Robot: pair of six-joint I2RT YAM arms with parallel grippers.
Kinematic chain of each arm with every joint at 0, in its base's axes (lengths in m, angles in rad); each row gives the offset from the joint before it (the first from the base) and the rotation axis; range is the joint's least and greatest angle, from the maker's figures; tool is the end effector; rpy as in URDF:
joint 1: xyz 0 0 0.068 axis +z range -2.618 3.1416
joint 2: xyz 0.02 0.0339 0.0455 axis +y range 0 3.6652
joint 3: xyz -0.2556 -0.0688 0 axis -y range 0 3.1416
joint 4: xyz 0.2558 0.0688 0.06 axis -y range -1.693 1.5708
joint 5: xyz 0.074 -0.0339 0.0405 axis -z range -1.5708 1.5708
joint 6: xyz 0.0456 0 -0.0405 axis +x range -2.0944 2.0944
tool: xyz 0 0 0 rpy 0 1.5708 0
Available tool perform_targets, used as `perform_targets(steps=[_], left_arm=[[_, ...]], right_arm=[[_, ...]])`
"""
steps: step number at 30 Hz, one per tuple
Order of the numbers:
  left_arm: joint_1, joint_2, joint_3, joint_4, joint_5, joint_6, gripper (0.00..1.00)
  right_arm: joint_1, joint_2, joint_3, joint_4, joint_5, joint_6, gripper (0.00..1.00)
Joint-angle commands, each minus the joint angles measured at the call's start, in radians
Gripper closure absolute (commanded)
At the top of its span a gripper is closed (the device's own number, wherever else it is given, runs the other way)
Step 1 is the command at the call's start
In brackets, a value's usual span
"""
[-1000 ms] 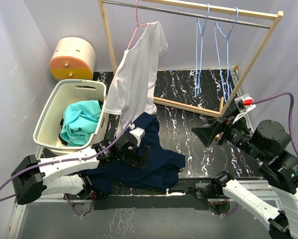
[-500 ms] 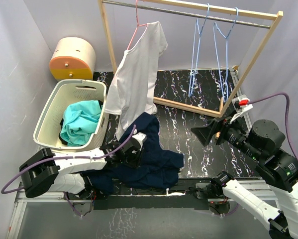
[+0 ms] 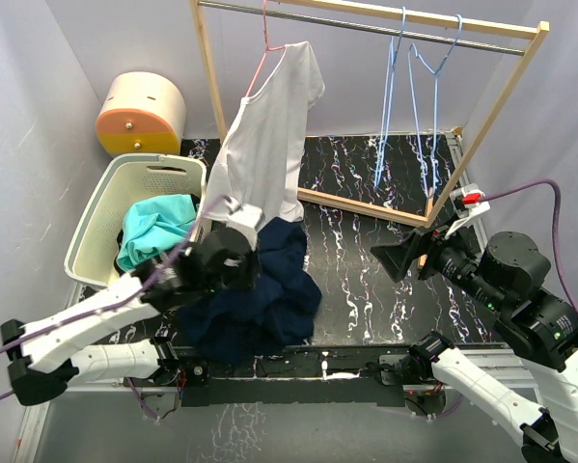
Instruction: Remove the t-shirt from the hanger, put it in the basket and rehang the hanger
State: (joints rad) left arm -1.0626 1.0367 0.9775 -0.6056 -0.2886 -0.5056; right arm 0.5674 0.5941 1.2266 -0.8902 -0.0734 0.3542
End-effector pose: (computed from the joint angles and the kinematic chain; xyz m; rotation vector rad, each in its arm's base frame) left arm 0.1288 -0.2046 0.3056 0.4662 2.2101 -0.5427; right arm 0.0780 0.0536 0.4257 -0.2539 1.8705 0.7086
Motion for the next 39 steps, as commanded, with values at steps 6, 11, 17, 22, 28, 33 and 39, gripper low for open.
perform_targets(steps=[6,11,17,22,28,33,39], left_arm=[[0.002,0.032,0.645,-0.439,-0.459,0.148,1.00],[0.003,0.111,0.959,-0.425,-0.614,0.273,1.00],[0.003,0.235,1.250,-0.301,-0.713,0.489,1.00],[0.003,0.326,1.312,-0.183,-0.768,0.658,1.00],[0.011,0.450,1.379,-0.229,-0.798,0.660,1.00],[0.073,0.445,1.348,-0.233,-0.703,0.613,1.00],[0.257,0.508,1.337,-0.321,-0.442,0.522,1.00]], right_arm=[[-0.002,-0.002,-0.030,0.076,0.005,-0.001,0.06],[-0.001,0.016,-0.041,0.097,-0.002,-0.001,0.05],[-0.002,0.047,-0.048,0.119,-0.012,-0.009,0.05],[-0.002,0.070,-0.075,0.146,-0.032,-0.013,0.05],[-0.002,0.087,-0.112,0.174,-0.058,-0.014,0.06],[-0.002,0.093,-0.131,0.179,-0.066,-0.017,0.05],[-0.001,0.099,-0.149,0.185,-0.076,-0.019,0.05]])
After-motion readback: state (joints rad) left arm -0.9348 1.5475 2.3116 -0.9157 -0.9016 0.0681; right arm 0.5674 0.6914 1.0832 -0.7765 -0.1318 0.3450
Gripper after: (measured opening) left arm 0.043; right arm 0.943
